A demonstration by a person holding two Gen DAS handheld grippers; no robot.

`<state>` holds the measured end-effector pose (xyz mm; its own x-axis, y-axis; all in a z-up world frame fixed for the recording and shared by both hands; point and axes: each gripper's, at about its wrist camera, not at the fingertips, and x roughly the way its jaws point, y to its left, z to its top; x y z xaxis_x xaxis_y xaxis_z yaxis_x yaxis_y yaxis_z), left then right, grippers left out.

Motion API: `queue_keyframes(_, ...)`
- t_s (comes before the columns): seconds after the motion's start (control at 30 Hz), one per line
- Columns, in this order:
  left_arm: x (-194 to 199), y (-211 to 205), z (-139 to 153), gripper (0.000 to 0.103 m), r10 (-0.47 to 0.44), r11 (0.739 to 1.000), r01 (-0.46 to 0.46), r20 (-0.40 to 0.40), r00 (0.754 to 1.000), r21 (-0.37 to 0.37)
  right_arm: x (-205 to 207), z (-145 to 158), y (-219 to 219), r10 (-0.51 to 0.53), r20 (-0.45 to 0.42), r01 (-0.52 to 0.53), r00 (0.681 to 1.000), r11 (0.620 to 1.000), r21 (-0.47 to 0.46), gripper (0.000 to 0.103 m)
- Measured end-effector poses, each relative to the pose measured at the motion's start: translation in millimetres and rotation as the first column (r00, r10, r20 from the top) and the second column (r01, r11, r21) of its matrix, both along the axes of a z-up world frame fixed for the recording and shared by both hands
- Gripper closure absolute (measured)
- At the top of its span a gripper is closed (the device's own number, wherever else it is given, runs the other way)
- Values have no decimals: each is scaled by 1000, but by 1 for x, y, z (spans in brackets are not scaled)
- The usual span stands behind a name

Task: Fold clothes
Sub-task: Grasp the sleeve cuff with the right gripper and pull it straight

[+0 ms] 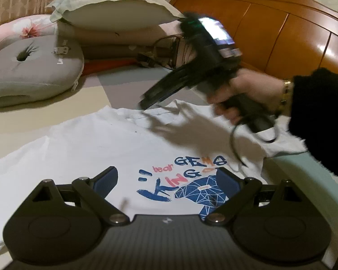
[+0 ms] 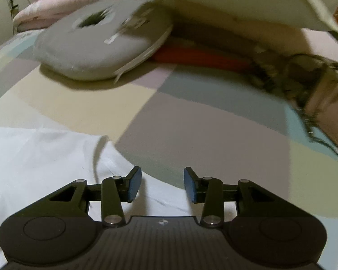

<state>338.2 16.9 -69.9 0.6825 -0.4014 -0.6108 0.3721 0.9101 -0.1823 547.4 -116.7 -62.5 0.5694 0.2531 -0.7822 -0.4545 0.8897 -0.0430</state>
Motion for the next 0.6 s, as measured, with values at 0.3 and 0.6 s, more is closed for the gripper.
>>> queue_keyframes(0.3,-1,-16,-3,9,-41,999,41,-11,999,23,-118,34,-186,-262,-10,262,965,964,39,46)
queue_keyframes(0.6,-19,-57,10,9,-102,991,100,15,995,85,-285,-10,-360,-638,-163,655,752,697,292,45)
